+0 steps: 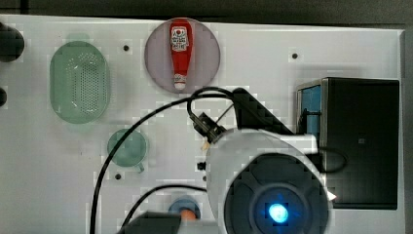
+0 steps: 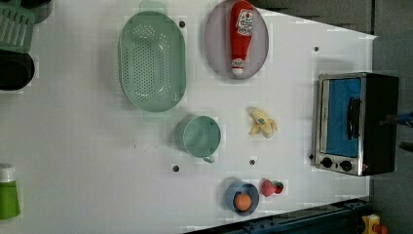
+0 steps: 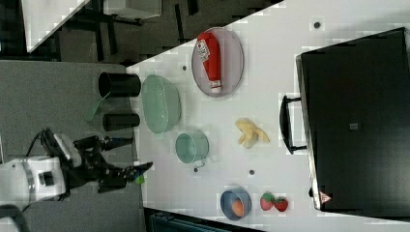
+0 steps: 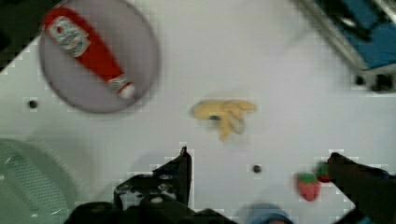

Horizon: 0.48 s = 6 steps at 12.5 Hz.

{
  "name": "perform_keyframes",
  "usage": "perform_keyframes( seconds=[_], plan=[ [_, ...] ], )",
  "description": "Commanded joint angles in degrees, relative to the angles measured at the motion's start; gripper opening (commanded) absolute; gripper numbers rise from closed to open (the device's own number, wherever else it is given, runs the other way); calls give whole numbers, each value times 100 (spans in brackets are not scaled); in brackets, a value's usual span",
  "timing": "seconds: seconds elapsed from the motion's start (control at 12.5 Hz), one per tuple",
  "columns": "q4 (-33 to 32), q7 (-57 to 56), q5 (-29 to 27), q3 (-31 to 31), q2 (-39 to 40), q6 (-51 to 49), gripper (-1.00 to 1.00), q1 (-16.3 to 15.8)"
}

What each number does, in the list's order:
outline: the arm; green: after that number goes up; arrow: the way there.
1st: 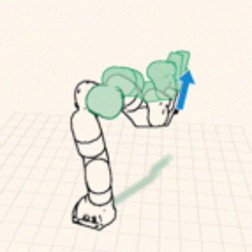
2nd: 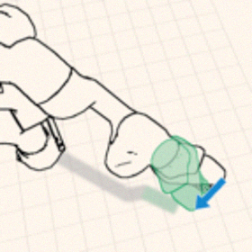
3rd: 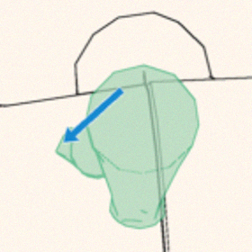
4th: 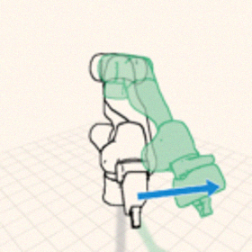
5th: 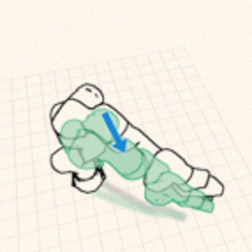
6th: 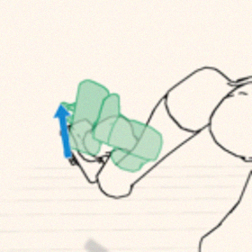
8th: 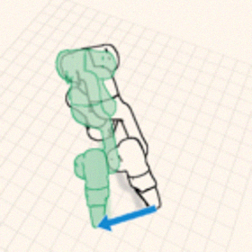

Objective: Pick Banana and place it in mug.

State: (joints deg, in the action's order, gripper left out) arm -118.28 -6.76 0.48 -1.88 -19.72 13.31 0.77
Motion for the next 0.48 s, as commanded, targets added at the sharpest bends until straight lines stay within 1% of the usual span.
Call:
perform_keyframes(
  seconds=[0.08, 0.48],
  plan=[
    [-942, -1401, 66, 4, 725, 788, 100, 57],
    [-1872, -4279, 66, 5, 1596, 2468, 100, 56]
  ],
)
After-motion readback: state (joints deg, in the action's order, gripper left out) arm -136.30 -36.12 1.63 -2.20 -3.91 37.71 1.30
